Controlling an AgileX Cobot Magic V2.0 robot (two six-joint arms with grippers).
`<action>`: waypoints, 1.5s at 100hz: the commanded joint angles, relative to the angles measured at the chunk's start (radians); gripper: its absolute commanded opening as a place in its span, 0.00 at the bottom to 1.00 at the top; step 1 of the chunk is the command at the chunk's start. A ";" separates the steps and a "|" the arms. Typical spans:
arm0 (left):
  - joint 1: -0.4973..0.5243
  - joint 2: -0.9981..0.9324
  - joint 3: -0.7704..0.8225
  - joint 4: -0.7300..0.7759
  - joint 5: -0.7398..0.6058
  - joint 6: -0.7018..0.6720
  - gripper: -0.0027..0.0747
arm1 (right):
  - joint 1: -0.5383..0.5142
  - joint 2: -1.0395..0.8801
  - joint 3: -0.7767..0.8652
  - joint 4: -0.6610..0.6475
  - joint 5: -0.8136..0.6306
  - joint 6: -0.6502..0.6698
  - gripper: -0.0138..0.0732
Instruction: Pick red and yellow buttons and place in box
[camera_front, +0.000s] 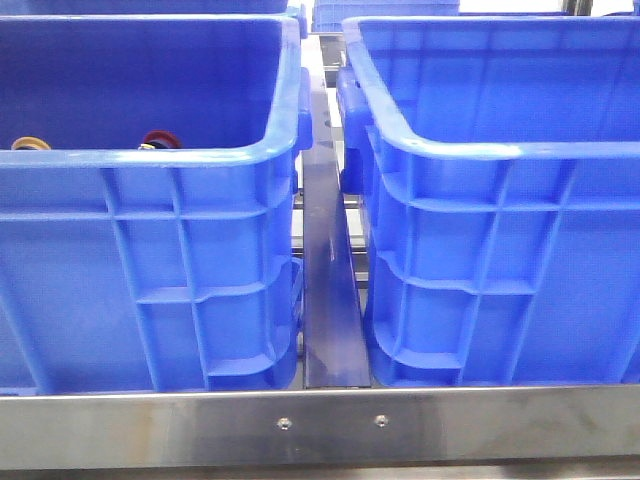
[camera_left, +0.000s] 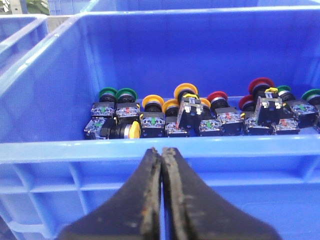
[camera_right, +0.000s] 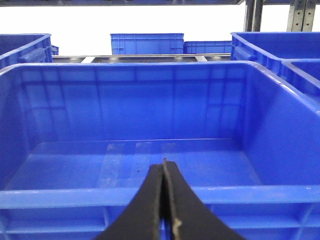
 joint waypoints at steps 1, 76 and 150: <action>-0.001 -0.033 -0.015 -0.002 -0.092 -0.008 0.01 | 0.002 -0.027 -0.018 -0.009 -0.078 0.000 0.08; -0.001 0.528 -0.584 -0.005 0.295 -0.008 0.02 | 0.002 -0.027 -0.018 -0.009 -0.078 0.000 0.08; -0.075 1.236 -1.043 -0.039 0.492 0.001 0.68 | 0.002 -0.027 -0.018 -0.009 -0.078 0.000 0.08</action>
